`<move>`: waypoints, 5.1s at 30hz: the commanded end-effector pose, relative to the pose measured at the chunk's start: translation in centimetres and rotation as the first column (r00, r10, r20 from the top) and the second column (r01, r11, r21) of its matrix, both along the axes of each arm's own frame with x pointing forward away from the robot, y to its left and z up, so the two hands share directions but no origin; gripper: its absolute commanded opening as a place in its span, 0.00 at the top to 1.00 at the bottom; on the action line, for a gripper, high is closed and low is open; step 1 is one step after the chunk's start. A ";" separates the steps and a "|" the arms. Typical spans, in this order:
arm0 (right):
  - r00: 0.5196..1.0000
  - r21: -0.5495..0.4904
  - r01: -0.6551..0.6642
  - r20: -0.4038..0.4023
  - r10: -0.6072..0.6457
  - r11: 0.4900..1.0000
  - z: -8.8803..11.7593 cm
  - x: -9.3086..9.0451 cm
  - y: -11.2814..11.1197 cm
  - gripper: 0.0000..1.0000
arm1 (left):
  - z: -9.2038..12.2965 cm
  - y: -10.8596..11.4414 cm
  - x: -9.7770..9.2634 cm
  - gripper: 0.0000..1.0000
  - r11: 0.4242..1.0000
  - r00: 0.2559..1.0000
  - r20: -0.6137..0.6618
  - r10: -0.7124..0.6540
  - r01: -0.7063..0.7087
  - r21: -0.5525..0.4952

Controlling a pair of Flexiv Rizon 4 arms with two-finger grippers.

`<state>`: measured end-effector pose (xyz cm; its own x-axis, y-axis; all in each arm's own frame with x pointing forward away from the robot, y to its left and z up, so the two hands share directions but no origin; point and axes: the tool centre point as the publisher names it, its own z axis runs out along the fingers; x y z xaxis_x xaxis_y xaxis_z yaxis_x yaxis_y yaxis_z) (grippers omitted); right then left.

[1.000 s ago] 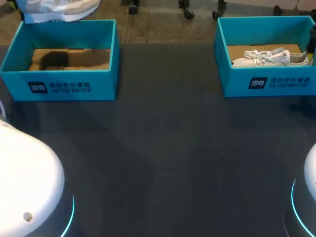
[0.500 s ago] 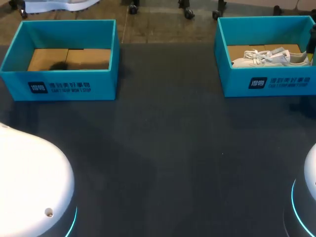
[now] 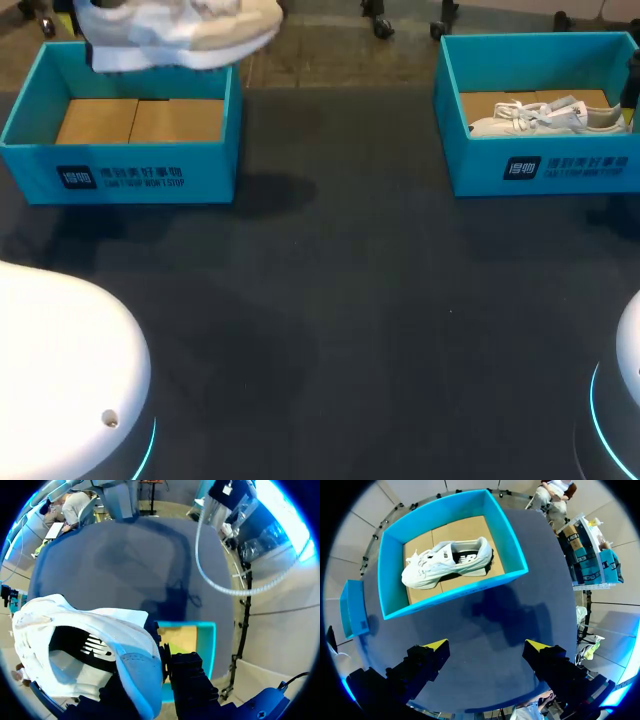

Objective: Take the shoe out of the shoebox, open the shoe tongue, remove and reinsert the insole, then place the shoe into the shoebox

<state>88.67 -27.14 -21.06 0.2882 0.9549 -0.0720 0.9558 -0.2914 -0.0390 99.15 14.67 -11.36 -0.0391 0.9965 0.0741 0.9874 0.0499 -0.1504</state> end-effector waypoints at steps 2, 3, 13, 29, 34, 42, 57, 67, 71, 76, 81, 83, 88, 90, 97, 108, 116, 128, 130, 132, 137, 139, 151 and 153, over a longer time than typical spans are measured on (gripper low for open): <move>1.000 -0.002 0.000 -0.001 0.000 1.000 0.0 0.1 0.0 0.00 | -1.4 -2.3 -5.8 1.00 1.000 0.949 0.316 -0.014 0.007 0.023; 1.000 -0.002 0.000 -0.001 0.000 1.000 0.0 0.1 0.0 0.00 | -1.7 -2.8 -6.4 1.00 1.000 0.946 0.325 -0.007 0.000 0.023; 1.000 -0.002 0.000 -0.001 0.000 1.000 0.0 0.1 0.0 0.00 | -4.3 -7.8 -12.5 1.00 0.999 0.936 0.347 -0.053 0.053 0.011; 1.000 -0.002 0.000 -0.001 0.000 1.000 0.0 0.1 0.0 0.00 | -12.3 -15.1 -19.3 1.00 0.988 0.919 0.368 -0.143 0.153 0.002; 1.000 -0.002 0.000 -0.001 0.000 1.000 0.0 0.1 0.0 0.00 | -14.6 -16.9 -21.0 1.00 0.979 0.920 0.339 -0.195 0.205 0.007; 1.000 -0.002 0.000 -0.001 0.000 1.000 0.0 0.1 0.0 0.00 | -15.0 -17.3 -21.4 1.00 0.974 0.920 0.329 -0.214 0.228 -0.004; 1.000 -0.002 0.000 -0.001 0.000 1.000 0.0 0.1 0.0 0.00 | -18.9 -20.8 -23.6 1.00 0.971 0.930 0.289 -0.228 0.239 -0.002; 1.000 -0.002 0.000 -0.001 0.000 1.000 0.0 0.1 0.0 0.00 | -22.2 -24.7 -24.9 1.00 0.968 0.934 0.260 -0.244 0.251 0.006; 1.000 -0.002 0.000 -0.001 0.000 1.000 0.0 0.1 0.0 0.00 | -23.4 -25.5 -25.6 1.00 0.968 0.935 0.257 -0.245 0.251 0.013; 1.000 -0.002 0.000 -0.001 0.000 1.000 0.0 0.1 0.0 0.00 | -24.4 -26.5 -26.0 1.00 0.972 0.941 0.245 -0.234 0.232 0.036; 1.000 -0.002 0.000 -0.001 0.000 1.000 0.0 0.1 0.0 0.00 | -25.3 -27.2 -26.1 1.00 0.974 0.946 0.231 -0.226 0.222 0.042; 1.000 -0.002 0.000 -0.001 0.000 1.000 0.0 0.1 0.0 0.00 | -25.7 -27.5 -26.2 1.00 0.975 0.948 0.228 -0.223 0.217 0.052; 1.000 -0.002 0.000 -0.001 0.000 1.000 0.0 0.1 0.0 0.00 | -26.3 -28.0 -26.0 1.00 0.979 0.957 0.206 -0.205 0.197 0.059; 1.000 -0.002 0.000 -0.001 0.000 1.000 0.0 0.1 0.0 0.00 | -26.5 -28.1 -26.0 1.00 0.979 0.959 0.201 -0.202 0.193 0.061; 1.000 -0.002 0.000 -0.001 0.000 1.000 0.0 0.1 0.0 0.00 | -27.2 -28.9 -26.0 1.00 0.977 0.959 0.189 -0.209 0.197 0.081; 1.000 -0.002 0.000 -0.001 0.000 1.000 0.0 0.1 0.0 0.00 | -27.7 -29.2 -26.2 0.47 0.975 0.960 0.180 -0.217 0.202 0.095; 1.000 -0.002 0.000 -0.001 0.000 1.000 0.0 0.1 0.0 0.00 | -26.2 -28.8 -26.3 0.00 0.977 0.961 0.182 -0.210 0.202 0.065; 1.000 -0.002 0.000 -0.001 0.000 1.000 0.0 0.1 0.0 0.00 | -19.3 -27.3 -26.6 0.00 0.992 0.998 0.055 -0.008 0.014 -0.124; 1.000 -0.002 0.000 -0.001 0.000 1.000 0.0 0.1 0.0 0.00 | -18.2 -26.9 -26.9 0.00 0.985 0.997 -0.008 0.076 -0.077 -0.155; 1.000 -0.002 0.000 -0.001 0.000 1.000 0.0 0.1 0.0 0.00 | -17.0 -26.5 -27.4 0.00 0.976 0.990 0.012 0.138 -0.134 -0.171; 1.000 -0.002 0.000 -0.001 0.000 1.000 0.0 0.1 0.0 0.00 | -17.0 -26.5 -27.4 0.00 0.976 0.990 0.012 0.138 -0.134 -0.171; 1.000 -0.002 0.000 -0.001 0.000 1.000 0.0 0.1 0.0 0.00 | -17.0 -26.5 -27.4 0.00 0.976 0.990 0.012 0.138 -0.134 -0.171; 1.000 -0.002 0.000 -0.001 0.000 1.000 0.0 0.1 0.0 0.00 | -15.3 -23.8 -26.1 0.00 0.890 0.872 -0.255 0.418 -0.449 -0.079; 1.000 -0.002 0.000 -0.001 0.000 1.000 0.0 0.1 0.0 0.00 | -15.1 -22.7 -25.7 0.00 0.835 0.804 -0.320 0.501 -0.546 -0.065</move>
<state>88.67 -27.14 -21.06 0.2882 0.9549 -0.0719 0.9558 -0.2915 -0.0390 72.20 -9.49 -27.07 -0.3546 0.9344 -0.0333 0.9078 0.3355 -0.2516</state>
